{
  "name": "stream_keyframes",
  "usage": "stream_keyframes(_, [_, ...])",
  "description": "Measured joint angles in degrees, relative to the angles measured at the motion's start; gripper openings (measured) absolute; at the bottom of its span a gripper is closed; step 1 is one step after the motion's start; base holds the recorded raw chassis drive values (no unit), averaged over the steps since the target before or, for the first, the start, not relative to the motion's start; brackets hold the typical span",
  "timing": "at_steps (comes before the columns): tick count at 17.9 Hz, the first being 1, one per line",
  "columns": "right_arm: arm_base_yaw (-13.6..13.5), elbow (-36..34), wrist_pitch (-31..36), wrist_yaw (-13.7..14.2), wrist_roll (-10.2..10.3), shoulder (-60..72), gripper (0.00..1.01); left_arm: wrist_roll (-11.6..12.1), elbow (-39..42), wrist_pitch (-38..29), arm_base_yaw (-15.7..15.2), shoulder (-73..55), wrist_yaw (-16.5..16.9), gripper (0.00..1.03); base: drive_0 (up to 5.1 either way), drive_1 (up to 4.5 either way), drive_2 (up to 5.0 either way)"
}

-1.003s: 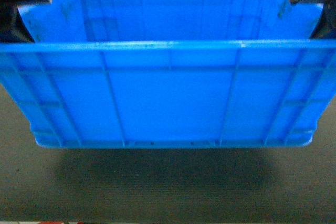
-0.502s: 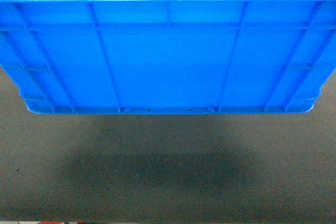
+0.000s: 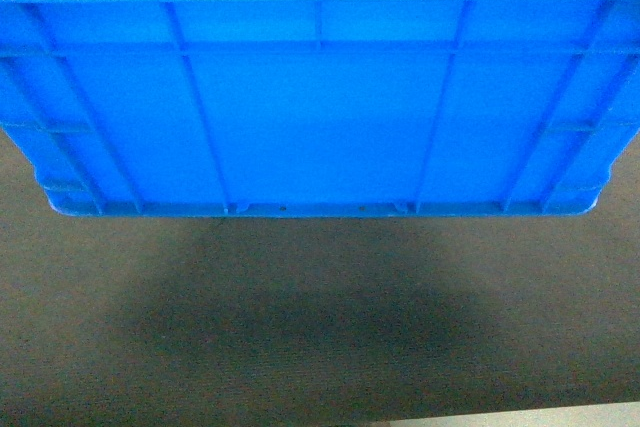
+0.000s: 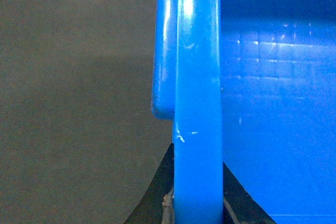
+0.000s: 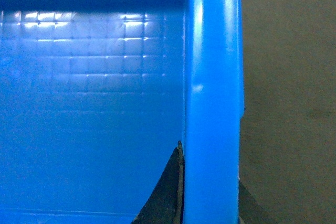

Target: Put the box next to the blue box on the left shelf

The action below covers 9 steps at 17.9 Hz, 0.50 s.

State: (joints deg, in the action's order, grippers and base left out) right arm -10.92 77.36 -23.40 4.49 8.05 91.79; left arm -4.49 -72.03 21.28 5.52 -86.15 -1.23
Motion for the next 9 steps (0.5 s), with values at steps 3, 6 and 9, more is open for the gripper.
stream_keyframes(3, [0.0,0.0,0.0,0.0,0.0,0.0,0.08,0.0,0.0,-0.1,0.0,0.0,0.1,0.07,-1.5,-1.55,-1.5])
stream_keyframes(6, [0.0,0.0,0.0,0.0,0.0,0.0,0.08,0.0,0.0,0.0,0.0,0.0,0.0,0.07,-1.6,-1.62,-1.6])
stream_keyframes(9, [0.0,0.0,0.0,0.0,0.0,0.0,0.08,0.0,0.0,0.0,0.0,0.0,0.1,0.07,-1.6,-1.65,-1.6])
